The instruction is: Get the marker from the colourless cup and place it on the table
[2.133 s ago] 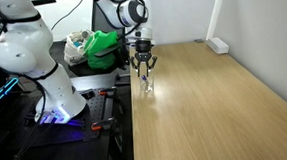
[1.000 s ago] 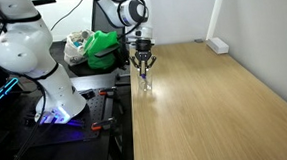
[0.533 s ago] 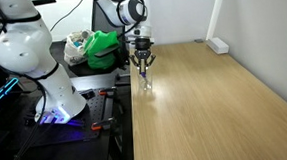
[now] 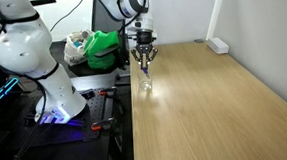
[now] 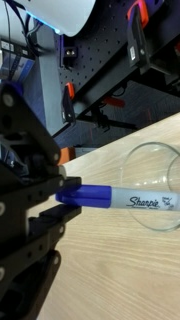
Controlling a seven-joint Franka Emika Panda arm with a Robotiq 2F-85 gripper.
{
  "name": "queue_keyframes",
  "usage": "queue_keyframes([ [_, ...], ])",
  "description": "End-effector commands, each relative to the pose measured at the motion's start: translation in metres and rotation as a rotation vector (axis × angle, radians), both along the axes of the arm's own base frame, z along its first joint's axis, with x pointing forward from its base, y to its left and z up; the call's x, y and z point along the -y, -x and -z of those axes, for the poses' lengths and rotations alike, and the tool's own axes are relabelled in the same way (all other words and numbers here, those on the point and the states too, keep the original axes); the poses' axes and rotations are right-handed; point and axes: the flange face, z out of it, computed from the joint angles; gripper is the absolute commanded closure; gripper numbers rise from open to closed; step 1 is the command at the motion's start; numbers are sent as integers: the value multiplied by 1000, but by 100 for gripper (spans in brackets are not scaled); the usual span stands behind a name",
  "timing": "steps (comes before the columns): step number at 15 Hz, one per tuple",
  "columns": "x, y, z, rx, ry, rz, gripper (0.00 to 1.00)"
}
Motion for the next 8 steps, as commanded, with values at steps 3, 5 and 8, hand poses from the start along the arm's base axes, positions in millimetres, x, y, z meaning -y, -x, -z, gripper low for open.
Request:
queue_keyframes([
  [3, -2, 4, -25, 11, 35, 11, 94],
  [5, -2, 7, -31, 18, 40, 9, 94],
  [8, -4, 13, -39, 24, 47, 6, 94],
])
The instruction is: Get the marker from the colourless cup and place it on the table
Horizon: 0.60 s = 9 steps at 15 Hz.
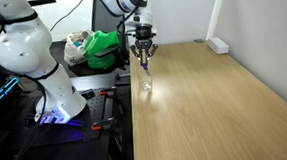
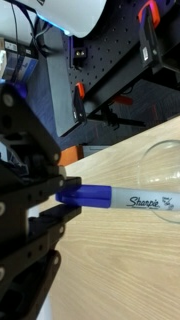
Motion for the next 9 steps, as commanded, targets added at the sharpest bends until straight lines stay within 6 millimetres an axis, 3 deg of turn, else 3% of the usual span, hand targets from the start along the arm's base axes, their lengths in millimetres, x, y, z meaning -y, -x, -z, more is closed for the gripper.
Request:
queue_keyframes([
  [1, -2, 12, -20, 9, 22, 8, 94],
  [9, 7, 18, -43, 62, 15, 20, 94],
])
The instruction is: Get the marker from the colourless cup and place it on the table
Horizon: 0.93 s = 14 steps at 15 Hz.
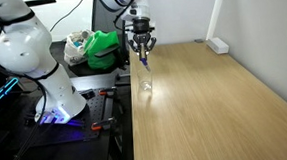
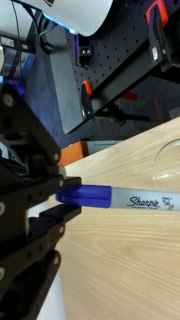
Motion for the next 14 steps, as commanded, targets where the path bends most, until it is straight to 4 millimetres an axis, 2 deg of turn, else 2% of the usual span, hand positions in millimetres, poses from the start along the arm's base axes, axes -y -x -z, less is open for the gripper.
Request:
queue_keyframes([
  [1, 11, 9, -16, 23, -1, 30, 94],
  [6, 32, 3, -24, 67, -20, 61, 94],
  [14, 68, -29, -13, 141, -97, 93, 94],
])
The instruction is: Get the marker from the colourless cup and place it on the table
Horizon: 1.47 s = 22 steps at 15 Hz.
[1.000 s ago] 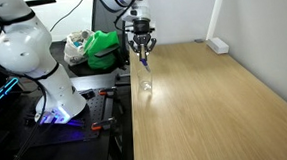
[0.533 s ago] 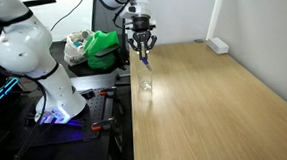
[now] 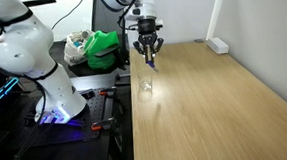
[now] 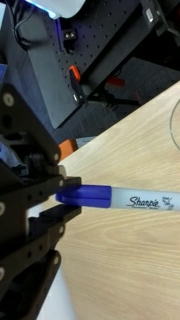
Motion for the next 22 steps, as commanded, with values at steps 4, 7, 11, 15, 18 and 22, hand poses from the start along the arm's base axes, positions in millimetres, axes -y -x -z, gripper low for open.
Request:
queue_keyframes([
  [4, 37, -25, 9, 62, -52, 32, 94],
  [7, 55, -31, 15, 71, -70, 69, 94],
  [11, 66, -36, 22, 82, -92, 84, 94],
  [15, 66, -38, 25, 88, -103, 79, 94],
  [18, 65, -38, 26, 89, -106, 75, 94],
  [22, 63, -38, 28, 93, -116, 69, 45],
])
